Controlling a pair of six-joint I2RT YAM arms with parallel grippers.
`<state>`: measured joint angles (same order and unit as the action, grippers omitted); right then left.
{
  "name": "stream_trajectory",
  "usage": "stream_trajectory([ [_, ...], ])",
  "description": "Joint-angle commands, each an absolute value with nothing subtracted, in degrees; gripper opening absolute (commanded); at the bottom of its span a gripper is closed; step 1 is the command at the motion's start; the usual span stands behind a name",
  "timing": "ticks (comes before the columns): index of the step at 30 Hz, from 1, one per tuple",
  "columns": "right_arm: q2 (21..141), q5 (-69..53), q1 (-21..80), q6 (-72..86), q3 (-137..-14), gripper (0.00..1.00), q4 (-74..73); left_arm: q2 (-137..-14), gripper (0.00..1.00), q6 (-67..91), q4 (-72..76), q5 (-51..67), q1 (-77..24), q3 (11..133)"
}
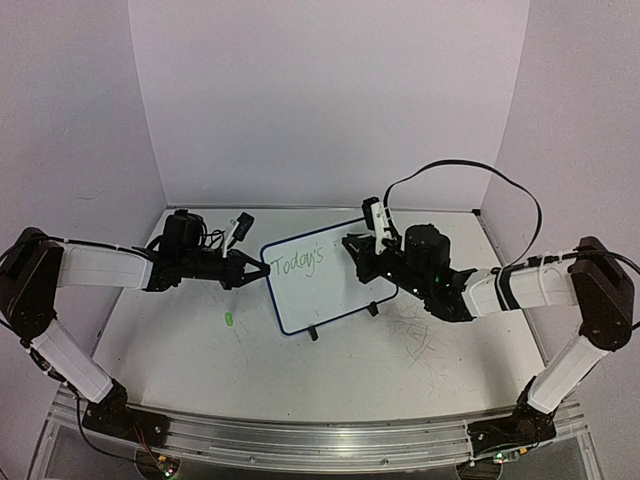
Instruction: Write a sentence on the whiteboard
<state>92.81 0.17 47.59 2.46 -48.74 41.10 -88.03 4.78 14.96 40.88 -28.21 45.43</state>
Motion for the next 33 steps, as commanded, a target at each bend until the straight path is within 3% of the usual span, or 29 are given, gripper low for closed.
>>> stream_trajectory([
  [1,94.3,0.7,47.7,1.6,-52.5,0.0,42.0,-87.5,0.0,0.4,12.6,37.5,-28.3,46.9],
  [33,98.3,5.4,47.8,0.5,-55.6,0.0,40.7,-87.1,0.0,0.1,12.3,37.1,-28.3,47.0],
])
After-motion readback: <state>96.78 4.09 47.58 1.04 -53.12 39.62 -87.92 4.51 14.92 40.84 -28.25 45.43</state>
